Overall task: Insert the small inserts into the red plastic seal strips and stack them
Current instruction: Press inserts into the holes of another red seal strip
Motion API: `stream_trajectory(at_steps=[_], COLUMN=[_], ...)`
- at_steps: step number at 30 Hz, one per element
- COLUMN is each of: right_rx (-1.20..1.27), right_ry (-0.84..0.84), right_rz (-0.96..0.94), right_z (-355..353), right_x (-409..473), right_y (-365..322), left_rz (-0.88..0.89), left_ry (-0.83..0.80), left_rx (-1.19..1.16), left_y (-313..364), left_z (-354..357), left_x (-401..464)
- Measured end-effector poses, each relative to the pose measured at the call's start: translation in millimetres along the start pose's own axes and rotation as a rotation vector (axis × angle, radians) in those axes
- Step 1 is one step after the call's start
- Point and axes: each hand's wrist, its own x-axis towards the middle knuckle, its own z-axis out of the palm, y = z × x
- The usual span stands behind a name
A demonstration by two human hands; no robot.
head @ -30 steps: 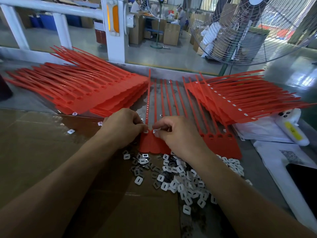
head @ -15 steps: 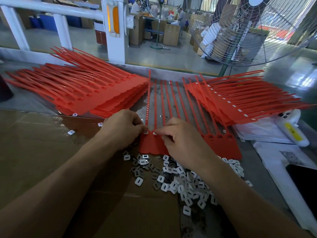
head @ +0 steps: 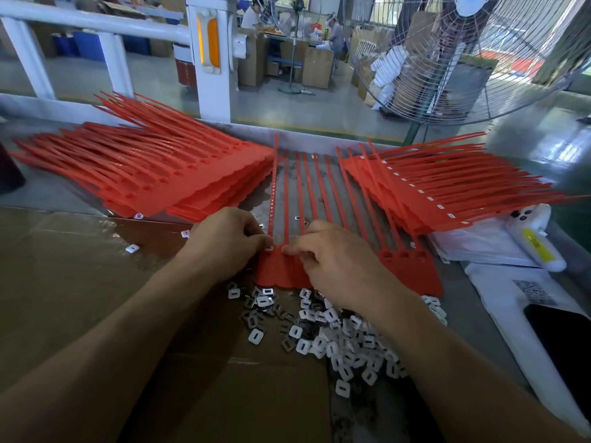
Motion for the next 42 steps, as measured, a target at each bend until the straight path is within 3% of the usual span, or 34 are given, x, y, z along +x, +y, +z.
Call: stream_trajectory(at_steps=[5, 17, 21, 27, 42], right_rx=[0.311, 0.033, 0.162, 0.504, 0.454], right_ry=[-0.033, -0.084, -0.068, 0.143, 0.189], right_rz=[-0.032, 0.02, 0.064, 0.253, 0.397], right_z=[-15, -14, -15, -5, 8], right_x=[-20, -29, -30, -19, 1], right_y=[17, 1, 6, 17, 19], left_rz=[-0.006, -0.006, -0.01, -0.013, -0.009], left_ry=[0.018, 0.013, 0.013, 0.018, 0.032], left_rx=[0.001, 0.004, 0.008, 0.011, 0.009], left_y=[-1, -1, -1, -1, 3], left_z=[1, 2, 2, 3, 0], left_x=[1, 2, 2, 1, -3])
